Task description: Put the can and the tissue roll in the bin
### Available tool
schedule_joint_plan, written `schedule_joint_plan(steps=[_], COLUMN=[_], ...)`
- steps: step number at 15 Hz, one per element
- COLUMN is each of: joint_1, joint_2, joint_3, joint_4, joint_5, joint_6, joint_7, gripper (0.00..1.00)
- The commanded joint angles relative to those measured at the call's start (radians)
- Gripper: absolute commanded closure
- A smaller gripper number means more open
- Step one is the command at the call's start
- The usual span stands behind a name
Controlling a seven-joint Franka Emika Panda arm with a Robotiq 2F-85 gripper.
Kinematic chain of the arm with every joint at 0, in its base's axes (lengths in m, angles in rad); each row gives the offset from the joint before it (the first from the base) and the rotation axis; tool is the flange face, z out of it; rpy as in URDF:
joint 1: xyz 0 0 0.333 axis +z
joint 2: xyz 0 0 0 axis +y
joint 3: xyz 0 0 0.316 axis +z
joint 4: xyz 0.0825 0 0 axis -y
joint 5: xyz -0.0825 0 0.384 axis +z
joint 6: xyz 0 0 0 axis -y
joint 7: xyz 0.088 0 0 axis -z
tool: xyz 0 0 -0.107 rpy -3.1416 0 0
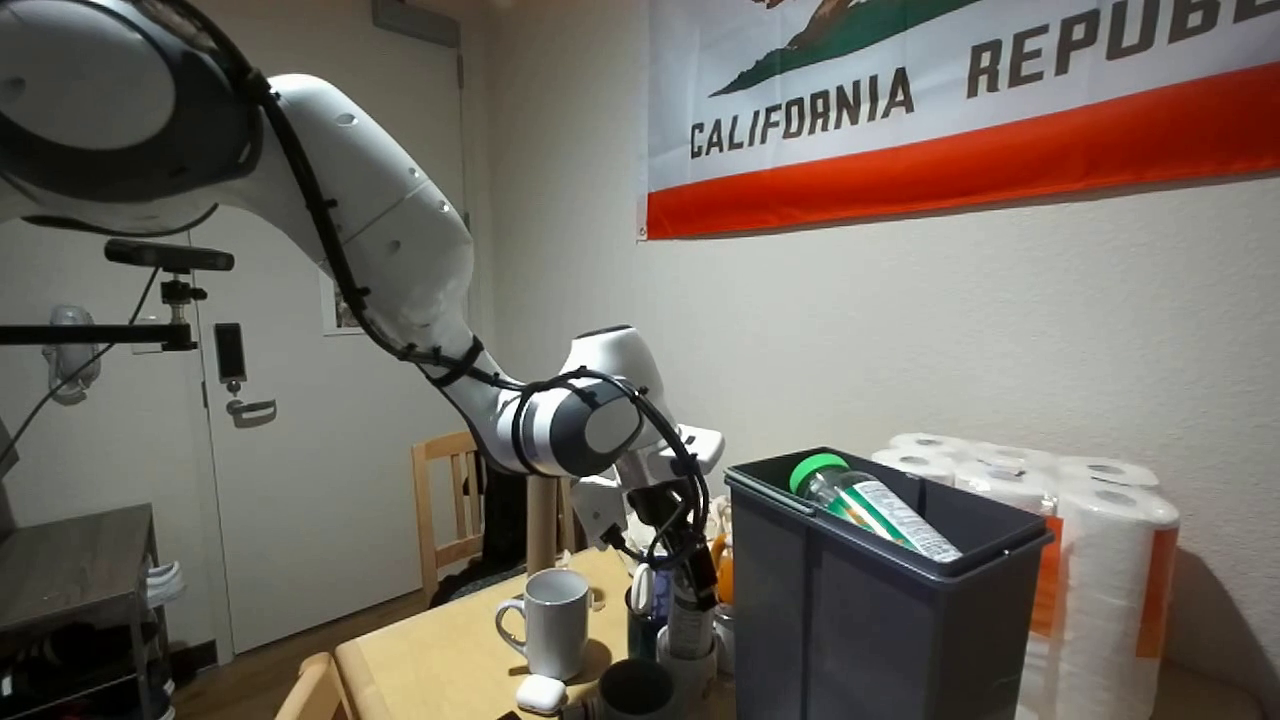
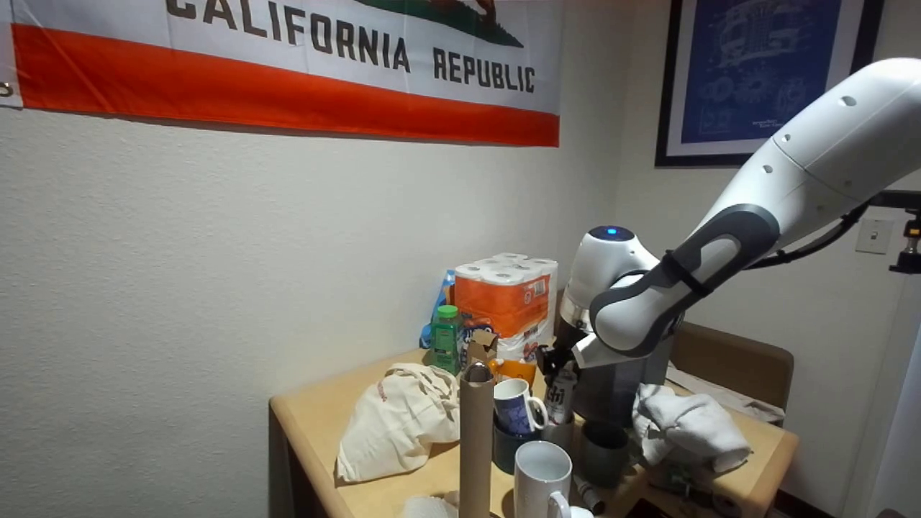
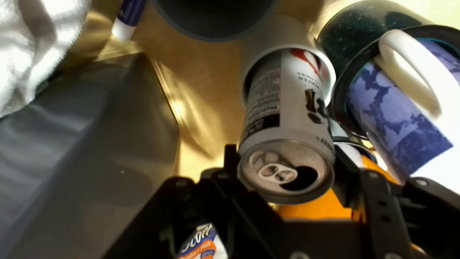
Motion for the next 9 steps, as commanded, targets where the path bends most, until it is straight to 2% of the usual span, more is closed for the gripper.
schedule_joint_plan(steps=[1,4,9], joint_1=[0.109,0.166,0.143], joint_2=[-0.119,-0.23,-0.416], joint_3=[-0.067,-0.071,0.073], joint_4=[0.003,0.029,0.13], joint_5=[-0.075,-0.222,-0.414], joint_6=[-0.126,-0.282,-0.635], joint_7=[0.057,0.126,0.196], gripper=[0.63,0.63,0.63])
